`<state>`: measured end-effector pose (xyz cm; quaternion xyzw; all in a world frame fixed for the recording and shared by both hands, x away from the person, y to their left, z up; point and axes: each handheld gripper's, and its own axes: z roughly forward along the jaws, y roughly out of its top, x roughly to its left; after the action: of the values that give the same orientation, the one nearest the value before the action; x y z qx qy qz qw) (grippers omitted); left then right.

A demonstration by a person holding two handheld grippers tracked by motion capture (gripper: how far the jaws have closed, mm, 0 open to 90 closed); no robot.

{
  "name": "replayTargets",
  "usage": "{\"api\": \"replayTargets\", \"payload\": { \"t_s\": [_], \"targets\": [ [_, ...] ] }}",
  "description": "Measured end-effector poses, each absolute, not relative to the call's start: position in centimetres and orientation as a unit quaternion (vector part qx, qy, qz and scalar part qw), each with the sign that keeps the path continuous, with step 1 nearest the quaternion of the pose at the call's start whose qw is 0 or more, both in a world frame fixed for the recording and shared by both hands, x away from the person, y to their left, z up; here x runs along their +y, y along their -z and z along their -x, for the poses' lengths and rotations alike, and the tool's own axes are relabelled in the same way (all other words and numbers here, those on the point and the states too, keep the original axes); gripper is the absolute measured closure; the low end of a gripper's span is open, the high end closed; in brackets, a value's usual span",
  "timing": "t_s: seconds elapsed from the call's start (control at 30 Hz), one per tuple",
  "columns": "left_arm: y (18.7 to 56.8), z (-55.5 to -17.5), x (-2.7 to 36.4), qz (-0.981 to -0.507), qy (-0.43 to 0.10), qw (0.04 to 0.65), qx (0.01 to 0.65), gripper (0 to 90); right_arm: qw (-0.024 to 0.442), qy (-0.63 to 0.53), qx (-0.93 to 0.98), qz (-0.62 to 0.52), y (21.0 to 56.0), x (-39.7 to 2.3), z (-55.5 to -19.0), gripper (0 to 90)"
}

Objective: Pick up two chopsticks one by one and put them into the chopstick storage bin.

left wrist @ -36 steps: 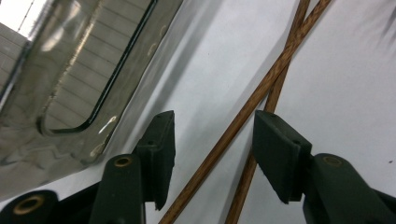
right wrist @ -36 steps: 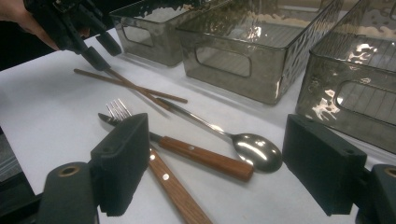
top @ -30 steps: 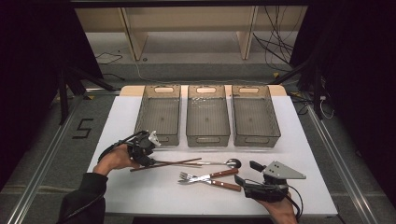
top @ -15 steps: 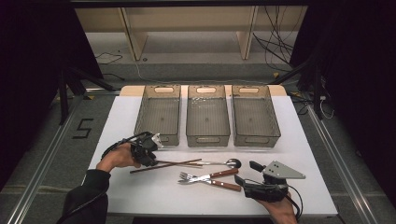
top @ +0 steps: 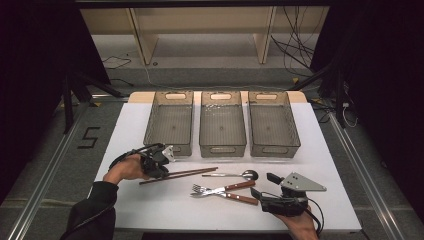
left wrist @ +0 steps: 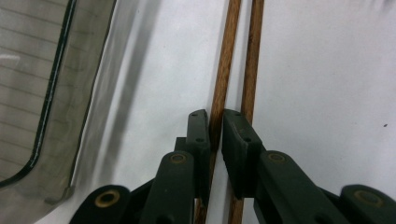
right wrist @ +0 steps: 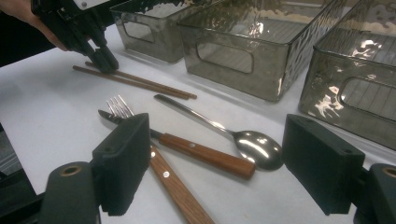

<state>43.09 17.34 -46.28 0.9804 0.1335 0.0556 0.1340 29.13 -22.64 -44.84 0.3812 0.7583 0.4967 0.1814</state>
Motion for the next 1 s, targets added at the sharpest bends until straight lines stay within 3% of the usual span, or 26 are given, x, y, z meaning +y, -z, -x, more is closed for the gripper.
{"api": "replayTargets", "payload": {
  "t_s": [0.57, 1.0],
  "targets": [
    [46.0, -42.8, 17.3, -0.981, -0.068, 0.136, 0.122, 84.1, 0.180, -0.496, 0.759, -0.382, 44.8, -22.7, -29.2, 25.2],
    [43.6, -41.6, 16.8, -0.980, -0.086, 0.142, 0.107, 84.2, 0.179, -0.497, 0.758, -0.382, 44.8, -22.7, -29.2, 25.2]
  ]
}}
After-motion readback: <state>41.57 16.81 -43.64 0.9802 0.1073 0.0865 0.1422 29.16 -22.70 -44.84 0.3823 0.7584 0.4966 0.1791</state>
